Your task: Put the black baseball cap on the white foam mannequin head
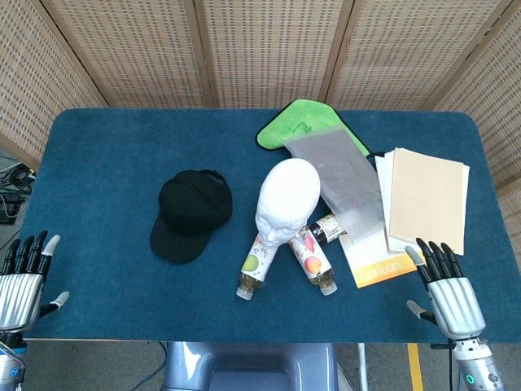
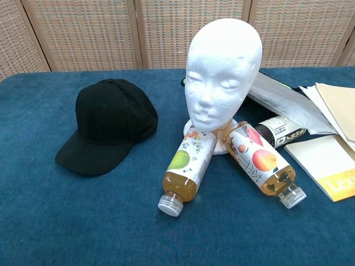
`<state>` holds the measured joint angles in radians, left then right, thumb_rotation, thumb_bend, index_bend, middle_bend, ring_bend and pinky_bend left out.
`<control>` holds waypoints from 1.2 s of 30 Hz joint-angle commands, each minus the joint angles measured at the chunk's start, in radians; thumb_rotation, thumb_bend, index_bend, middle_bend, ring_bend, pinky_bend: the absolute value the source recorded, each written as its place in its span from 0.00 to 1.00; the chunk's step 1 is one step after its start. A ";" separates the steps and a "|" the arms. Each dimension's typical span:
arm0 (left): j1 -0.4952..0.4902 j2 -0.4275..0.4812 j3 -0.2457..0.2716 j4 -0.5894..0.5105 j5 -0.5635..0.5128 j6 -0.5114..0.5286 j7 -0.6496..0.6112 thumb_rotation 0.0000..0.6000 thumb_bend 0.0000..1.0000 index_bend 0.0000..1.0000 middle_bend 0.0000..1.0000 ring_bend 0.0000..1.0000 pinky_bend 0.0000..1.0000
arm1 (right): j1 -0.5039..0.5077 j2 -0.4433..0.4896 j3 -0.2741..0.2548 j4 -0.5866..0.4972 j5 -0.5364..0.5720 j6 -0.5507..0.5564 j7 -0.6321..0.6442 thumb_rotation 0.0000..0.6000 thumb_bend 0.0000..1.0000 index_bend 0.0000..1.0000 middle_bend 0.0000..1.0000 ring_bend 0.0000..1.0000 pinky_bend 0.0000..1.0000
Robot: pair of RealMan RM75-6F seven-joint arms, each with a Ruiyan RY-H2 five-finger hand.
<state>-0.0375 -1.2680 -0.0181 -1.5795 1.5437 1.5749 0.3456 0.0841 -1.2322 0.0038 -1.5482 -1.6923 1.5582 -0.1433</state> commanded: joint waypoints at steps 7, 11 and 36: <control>0.003 -0.002 -0.002 0.005 0.001 0.006 -0.005 1.00 0.00 0.00 0.00 0.00 0.00 | 0.000 0.002 -0.003 -0.003 -0.003 0.000 0.004 1.00 0.05 0.05 0.00 0.00 0.00; 0.001 0.002 -0.001 0.000 0.003 0.000 -0.001 1.00 0.00 0.00 0.00 0.00 0.00 | 0.000 0.002 -0.001 -0.006 0.000 0.000 0.005 1.00 0.05 0.05 0.00 0.00 0.00; -0.031 -0.103 -0.039 0.108 0.047 0.035 -0.003 1.00 0.00 0.00 0.65 0.61 0.47 | -0.005 0.010 -0.004 -0.014 0.003 0.001 0.007 1.00 0.05 0.06 0.00 0.00 0.00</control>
<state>-0.0584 -1.3532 -0.0504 -1.4902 1.5832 1.6105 0.3467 0.0789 -1.2223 -0.0003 -1.5620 -1.6898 1.5591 -0.1361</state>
